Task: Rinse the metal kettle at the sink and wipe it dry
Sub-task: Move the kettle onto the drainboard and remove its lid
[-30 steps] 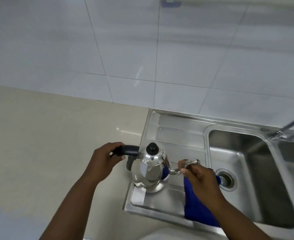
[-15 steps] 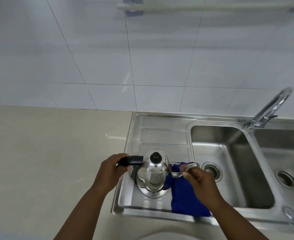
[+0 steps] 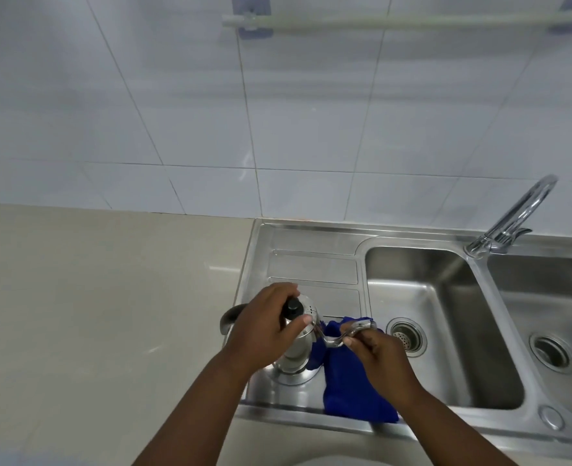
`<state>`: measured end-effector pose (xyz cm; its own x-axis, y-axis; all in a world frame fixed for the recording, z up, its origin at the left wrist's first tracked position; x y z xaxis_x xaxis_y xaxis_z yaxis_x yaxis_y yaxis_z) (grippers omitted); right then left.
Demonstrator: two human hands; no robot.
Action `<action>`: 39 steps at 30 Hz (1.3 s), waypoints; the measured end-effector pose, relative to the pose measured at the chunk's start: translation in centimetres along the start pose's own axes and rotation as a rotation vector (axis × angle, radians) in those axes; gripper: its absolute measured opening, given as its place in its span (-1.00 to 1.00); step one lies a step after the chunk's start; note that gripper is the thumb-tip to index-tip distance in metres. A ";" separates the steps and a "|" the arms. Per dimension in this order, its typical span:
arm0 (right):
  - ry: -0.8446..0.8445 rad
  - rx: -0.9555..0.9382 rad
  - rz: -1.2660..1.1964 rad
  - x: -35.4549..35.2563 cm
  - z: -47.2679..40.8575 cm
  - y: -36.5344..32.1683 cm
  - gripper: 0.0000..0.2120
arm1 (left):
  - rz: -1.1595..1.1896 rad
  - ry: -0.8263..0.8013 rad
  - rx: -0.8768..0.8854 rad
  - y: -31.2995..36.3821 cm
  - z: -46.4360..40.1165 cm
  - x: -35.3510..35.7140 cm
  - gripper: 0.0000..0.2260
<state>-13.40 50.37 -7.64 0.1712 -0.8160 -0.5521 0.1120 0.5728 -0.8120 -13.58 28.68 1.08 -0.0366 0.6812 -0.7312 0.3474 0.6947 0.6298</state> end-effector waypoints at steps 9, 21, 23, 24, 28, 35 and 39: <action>-0.009 0.015 -0.006 0.2 0.2 0.1 -0.79 | -0.091 0.116 -0.026 0.0 -0.2 1.3 -0.66; 0.001 -0.035 0.062 0.2 0.3 -0.7 -0.82 | 0.335 0.242 -0.061 -0.5 0.4 0.1 -0.93; 0.002 -0.045 0.082 0.2 0.2 -0.9 -0.89 | 0.391 0.317 -0.081 -1.0 0.8 -1.6 -0.88; 0.000 -0.056 0.095 0.2 0.2 -1.0 -0.84 | 0.411 0.363 -0.095 -1.6 1.1 -2.8 -0.91; 0.011 -0.079 0.117 0.0 0.0 -0.6 -0.86 | 0.314 0.522 -0.158 -6.9 4.0 -8.1 -0.82; 0.016 -0.017 0.194 -0.1 -0.2 0.1 -0.88 | 0.135 0.476 -0.428 -18.7 10.7 -9.7 -0.65; 0.009 0.022 0.244 -0.2 -0.1 -1.0 -0.73 | 0.124 0.435 -0.495 -22.1 12.3 -8.1 -0.63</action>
<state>-13.62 50.01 -6.73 0.1870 -0.6543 -0.7328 0.0903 0.7542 -0.6504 -9.44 4.96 -10.18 -0.4344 0.7220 -0.5385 -0.0934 0.5586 0.8242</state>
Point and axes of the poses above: each hand's wrist, its own z-axis away from the middle knuckle, its own x-axis out of the palm, y = z × x, the point moved 8 cm from there along -z, towards the middle knuckle, and after that the axes turned 9 degrees about x, right-handed, at the moved point
